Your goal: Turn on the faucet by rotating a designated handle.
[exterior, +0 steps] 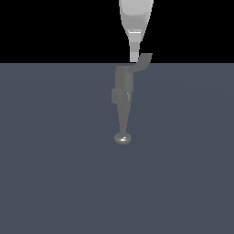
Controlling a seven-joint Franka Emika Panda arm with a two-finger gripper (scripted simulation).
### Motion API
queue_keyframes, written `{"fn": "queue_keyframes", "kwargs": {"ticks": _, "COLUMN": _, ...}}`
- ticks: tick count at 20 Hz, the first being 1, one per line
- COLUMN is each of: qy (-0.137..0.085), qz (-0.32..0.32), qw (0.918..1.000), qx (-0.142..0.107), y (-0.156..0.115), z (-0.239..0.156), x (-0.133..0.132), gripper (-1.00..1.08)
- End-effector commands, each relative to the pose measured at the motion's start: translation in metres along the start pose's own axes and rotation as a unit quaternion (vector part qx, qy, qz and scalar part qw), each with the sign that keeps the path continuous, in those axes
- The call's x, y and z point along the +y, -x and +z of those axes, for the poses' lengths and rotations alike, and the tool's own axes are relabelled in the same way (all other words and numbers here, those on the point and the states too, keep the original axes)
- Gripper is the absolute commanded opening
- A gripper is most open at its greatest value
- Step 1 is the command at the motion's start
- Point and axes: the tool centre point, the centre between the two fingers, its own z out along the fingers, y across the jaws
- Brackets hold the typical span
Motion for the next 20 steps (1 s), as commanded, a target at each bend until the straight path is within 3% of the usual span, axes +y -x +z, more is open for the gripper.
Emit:
{"fn": "queue_keyframes", "kwargs": {"ticks": 1, "qy": 0.000, "qz": 0.005, "qw": 1.0000, "qx": 0.000, "y": -0.011, "z": 0.000, "x": -0.006, "gripper": -1.00}}
{"fn": "queue_keyframes", "kwargs": {"ticks": 20, "qy": 0.002, "qz": 0.014, "qw": 0.9999, "qx": 0.000, "y": -0.063, "z": 0.002, "x": -0.047, "gripper": -1.00}}
